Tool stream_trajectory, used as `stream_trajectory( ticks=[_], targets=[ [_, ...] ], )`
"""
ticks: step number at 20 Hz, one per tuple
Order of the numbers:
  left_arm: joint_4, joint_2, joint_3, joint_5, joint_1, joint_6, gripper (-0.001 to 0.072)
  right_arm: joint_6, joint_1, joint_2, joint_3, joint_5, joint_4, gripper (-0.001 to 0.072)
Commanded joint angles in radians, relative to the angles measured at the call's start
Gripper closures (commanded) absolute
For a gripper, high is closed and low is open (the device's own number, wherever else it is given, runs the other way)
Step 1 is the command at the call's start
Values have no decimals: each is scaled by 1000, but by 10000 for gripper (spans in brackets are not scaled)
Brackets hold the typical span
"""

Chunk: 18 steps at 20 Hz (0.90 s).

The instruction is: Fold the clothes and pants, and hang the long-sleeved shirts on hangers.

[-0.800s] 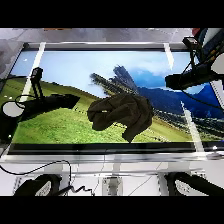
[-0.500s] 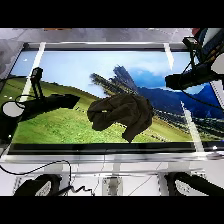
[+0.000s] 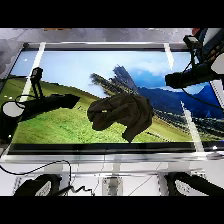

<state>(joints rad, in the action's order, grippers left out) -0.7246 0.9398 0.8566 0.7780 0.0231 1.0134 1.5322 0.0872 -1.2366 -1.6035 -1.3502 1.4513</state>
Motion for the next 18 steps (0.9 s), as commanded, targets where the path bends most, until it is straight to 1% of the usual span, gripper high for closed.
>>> stream_trajectory(
  ticks=[1,4,5,6,7,9,11,12,13,14,15,17,18],
  targets=[
    [38,0,0,-44,0,5,2,-8,0,-1,-2,120,44,696],
    [38,0,0,-40,0,8,2,-14,-32,-3,22,89,228,696],
    [38,-1,0,-38,-1,8,2,-57,-61,-3,48,71,251,697],
    [38,-1,0,-37,-1,8,2,-112,-104,-3,92,51,245,697],
    [38,-1,0,-34,0,8,2,-142,-153,-3,153,39,220,698],
    [37,-1,0,-18,0,7,2,-209,-245,-3,301,60,81,698],
    [38,-2,0,-15,0,7,2,-305,-316,-3,469,89,-142,698],
    [37,-1,0,-15,0,7,1,-319,-334,-3,550,121,-238,697],
    [32,-1,0,-15,0,6,2,-318,-336,-3,618,178,-304,648],
    [17,-1,0,-19,0,1,2,-318,-334,-3,676,243,-368,519],
    [-10,-1,0,-19,-1,-3,2,-318,-329,-6,734,320,-446,438],
    [-117,0,0,-6,-1,6,2,-318,-319,-35,789,398,-535,437],
    [-166,0,0,4,-1,34,2,-318,-315,-66,792,393,-553,414]
  ],
)
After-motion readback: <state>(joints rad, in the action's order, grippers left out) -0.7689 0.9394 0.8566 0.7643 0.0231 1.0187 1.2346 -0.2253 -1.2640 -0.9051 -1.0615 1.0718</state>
